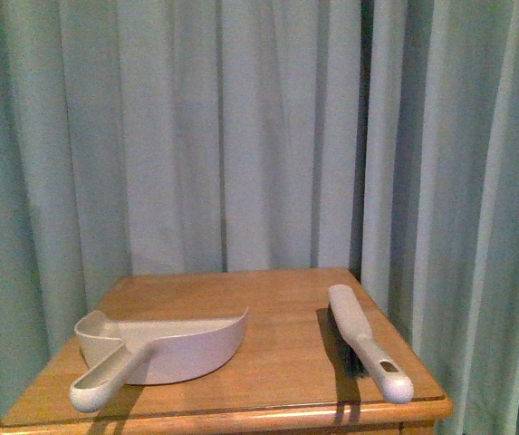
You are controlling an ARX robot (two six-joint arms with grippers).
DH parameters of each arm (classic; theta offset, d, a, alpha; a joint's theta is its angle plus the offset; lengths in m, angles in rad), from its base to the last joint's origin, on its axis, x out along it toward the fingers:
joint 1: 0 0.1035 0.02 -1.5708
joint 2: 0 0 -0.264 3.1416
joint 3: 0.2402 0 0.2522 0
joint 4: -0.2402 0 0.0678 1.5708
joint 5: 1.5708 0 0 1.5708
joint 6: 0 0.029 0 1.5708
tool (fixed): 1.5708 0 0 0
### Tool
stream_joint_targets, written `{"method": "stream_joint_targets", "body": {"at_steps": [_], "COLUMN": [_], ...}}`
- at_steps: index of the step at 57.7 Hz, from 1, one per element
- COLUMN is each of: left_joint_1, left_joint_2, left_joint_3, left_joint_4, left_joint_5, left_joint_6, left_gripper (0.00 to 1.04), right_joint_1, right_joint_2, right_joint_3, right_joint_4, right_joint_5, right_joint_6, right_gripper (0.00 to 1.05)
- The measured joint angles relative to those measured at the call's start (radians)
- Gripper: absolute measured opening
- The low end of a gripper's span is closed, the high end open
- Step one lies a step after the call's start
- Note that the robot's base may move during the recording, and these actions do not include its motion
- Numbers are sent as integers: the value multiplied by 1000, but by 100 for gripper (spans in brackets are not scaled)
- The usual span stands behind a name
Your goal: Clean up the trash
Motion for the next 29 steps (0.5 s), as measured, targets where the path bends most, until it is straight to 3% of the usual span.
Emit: {"method": "stream_joint_targets", "body": {"at_steps": [4, 12, 20, 29], "left_joint_1": [-11, -93, -167, -195], "left_joint_2": [191, 535, 883, 1134], "left_joint_3": [88, 317, 641, 934], "left_joint_4": [69, 66, -105, -222], "left_joint_5": [-23, -79, -125, -216], "left_joint_6": [40, 196, 313, 368], "left_gripper": [97, 97, 97, 97], "right_joint_1": [0, 0, 0, 0], "right_joint_2": [0, 0, 0, 0], "right_joint_3": [0, 0, 0, 0], "right_joint_4": [0, 0, 0, 0], "right_joint_5": [1, 1, 1, 2], "right_joint_6": [0, 0, 0, 0], "right_gripper": [97, 97, 97, 97]}}
